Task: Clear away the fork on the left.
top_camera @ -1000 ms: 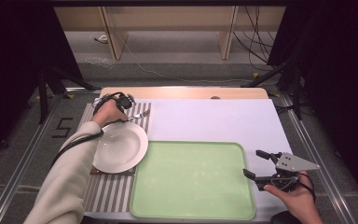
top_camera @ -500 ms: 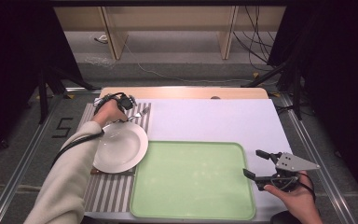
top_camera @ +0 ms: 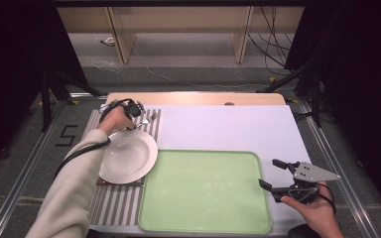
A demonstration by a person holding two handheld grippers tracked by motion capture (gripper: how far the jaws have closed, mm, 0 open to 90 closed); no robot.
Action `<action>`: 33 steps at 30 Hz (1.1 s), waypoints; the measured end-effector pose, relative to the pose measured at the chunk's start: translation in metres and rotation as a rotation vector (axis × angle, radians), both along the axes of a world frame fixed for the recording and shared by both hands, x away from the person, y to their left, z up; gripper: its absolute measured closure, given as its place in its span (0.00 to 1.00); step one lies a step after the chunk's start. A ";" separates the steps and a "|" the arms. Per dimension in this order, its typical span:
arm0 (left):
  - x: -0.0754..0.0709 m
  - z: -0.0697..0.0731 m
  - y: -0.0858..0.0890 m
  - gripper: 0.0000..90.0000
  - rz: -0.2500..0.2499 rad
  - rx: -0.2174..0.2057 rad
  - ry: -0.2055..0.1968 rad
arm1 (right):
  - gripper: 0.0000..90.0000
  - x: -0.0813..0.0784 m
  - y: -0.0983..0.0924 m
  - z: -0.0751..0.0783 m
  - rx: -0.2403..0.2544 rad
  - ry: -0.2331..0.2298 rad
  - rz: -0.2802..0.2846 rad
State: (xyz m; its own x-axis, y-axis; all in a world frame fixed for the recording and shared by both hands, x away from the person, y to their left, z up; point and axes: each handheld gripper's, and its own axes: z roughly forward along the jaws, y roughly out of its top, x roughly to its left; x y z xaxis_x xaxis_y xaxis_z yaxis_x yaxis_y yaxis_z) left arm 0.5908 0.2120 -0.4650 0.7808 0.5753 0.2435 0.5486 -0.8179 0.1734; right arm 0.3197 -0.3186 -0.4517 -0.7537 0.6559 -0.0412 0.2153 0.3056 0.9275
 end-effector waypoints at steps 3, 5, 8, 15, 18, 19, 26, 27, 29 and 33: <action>0.000 0.000 0.001 0.86 0.010 -0.001 -0.011 | 0.18 0.000 0.000 0.000 0.000 0.001 -0.001; 0.000 0.002 0.002 0.86 0.021 -0.005 -0.024 | 0.18 0.000 0.000 0.000 -0.001 0.001 -0.001; 0.000 0.003 0.001 0.86 0.033 -0.013 -0.036 | 0.18 0.000 0.000 0.000 0.000 -0.001 -0.001; 0.001 0.009 0.001 0.86 0.045 -0.009 -0.065 | 0.18 0.000 0.000 0.000 0.000 -0.002 -0.002; 0.001 0.010 0.001 0.86 0.047 -0.005 -0.070 | 0.18 0.000 0.000 0.000 0.000 -0.002 -0.003; 0.001 0.012 0.002 0.86 0.050 -0.007 -0.073 | 0.18 0.000 0.000 0.000 0.000 -0.002 -0.003; -0.001 0.023 0.003 0.86 0.059 -0.003 -0.105 | 0.18 -0.001 0.000 0.001 0.004 -0.002 -0.006; -0.002 0.026 0.003 0.86 0.066 -0.008 -0.115 | 0.18 -0.001 -0.001 0.001 0.005 -0.003 -0.007; -0.003 0.032 0.004 0.86 0.064 0.004 -0.120 | 0.18 -0.001 -0.001 0.001 0.006 -0.003 -0.008; -0.008 0.041 0.004 0.86 0.077 -0.006 -0.135 | 0.18 -0.001 -0.001 0.001 0.005 -0.004 -0.009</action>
State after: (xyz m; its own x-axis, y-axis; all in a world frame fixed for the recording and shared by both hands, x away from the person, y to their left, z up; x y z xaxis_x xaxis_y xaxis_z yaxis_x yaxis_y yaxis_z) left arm 0.5824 0.2155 -0.4239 0.6947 0.6341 0.3397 0.5809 -0.7730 0.2551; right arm 0.3188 -0.3196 -0.4507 -0.7477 0.6627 -0.0414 0.2141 0.2996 0.9297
